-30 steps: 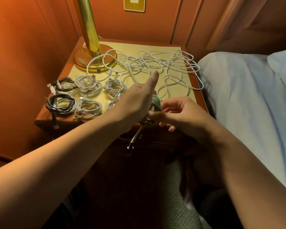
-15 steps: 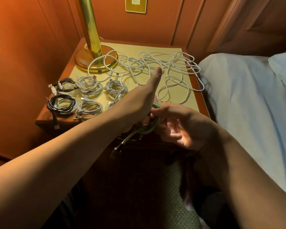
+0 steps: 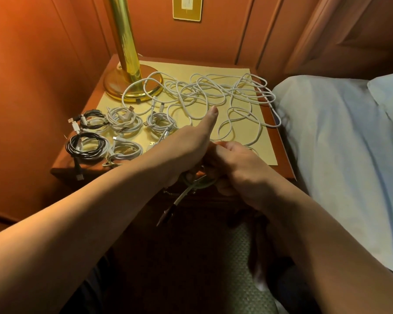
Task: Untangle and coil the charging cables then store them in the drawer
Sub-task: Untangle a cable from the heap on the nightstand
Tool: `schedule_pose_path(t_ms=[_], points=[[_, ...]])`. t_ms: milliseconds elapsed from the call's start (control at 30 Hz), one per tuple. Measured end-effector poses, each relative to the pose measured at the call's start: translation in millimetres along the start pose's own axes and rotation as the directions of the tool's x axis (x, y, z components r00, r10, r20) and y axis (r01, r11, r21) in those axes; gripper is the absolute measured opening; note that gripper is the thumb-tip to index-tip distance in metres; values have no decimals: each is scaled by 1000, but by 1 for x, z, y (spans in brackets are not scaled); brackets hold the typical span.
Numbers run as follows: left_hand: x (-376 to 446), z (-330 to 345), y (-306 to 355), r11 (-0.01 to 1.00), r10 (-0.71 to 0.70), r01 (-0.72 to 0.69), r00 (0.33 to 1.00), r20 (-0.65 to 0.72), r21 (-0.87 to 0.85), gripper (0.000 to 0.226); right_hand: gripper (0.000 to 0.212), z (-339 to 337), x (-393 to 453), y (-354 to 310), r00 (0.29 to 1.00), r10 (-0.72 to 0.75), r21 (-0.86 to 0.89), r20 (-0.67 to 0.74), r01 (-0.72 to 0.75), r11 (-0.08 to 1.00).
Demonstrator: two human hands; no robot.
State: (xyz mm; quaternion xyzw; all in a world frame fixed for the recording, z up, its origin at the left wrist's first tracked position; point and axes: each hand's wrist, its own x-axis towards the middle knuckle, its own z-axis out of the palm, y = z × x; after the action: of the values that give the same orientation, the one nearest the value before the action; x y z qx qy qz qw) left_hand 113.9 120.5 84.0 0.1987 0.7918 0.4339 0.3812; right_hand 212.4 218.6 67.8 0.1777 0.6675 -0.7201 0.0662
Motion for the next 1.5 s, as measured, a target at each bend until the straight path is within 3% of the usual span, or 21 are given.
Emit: schedule_pose_path(t_ms=[100,200,333,467,567,733,833,967,1100,1267,1400,1500], points=[[7,-2,-3,999,50,-50,998,-44,-7,77,40,1,1,-2,1000,14,41,-19,-14,999],[7,-9,-8,973,214,-220,973,-82,-68,59,40,-4,-2,-6,995,-20,98,-96,29,995],[4,-27,-10,911,407,-371,877,-256,178,46,43,-30,-8,-15,958,-63,254,-279,137,958],[-13,-38,-6,876,438,-417,899,-34,243,36,48,-50,-16,-21,923,-48,347,-383,191,918],[-18,-33,-9,821,505,-495,862,40,284,29,49,-51,-18,-24,933,-40,412,-356,196,890],[-18,-24,-17,824,521,-520,852,60,227,21,49,-35,-18,-18,993,-1,647,-117,77,759],[-22,-16,-20,799,567,-562,823,43,213,21,49,-20,-17,-11,998,19,681,-52,22,732],[-22,-12,-21,862,493,-491,870,16,127,17,48,-21,-16,-12,996,-2,671,-87,60,739],[-20,-6,-20,941,322,-312,945,63,-129,18,49,-22,-12,-11,989,-7,622,-148,98,777],[-18,-10,-17,923,213,-141,963,168,-358,10,50,-26,-11,-9,984,-8,589,-176,112,801],[-17,-8,-18,886,206,-128,970,131,-447,19,50,-27,-13,-12,990,-14,593,-141,96,800],[-15,-9,-20,896,215,-158,972,95,-416,28,50,-26,-11,-9,989,-1,582,-146,86,809]])
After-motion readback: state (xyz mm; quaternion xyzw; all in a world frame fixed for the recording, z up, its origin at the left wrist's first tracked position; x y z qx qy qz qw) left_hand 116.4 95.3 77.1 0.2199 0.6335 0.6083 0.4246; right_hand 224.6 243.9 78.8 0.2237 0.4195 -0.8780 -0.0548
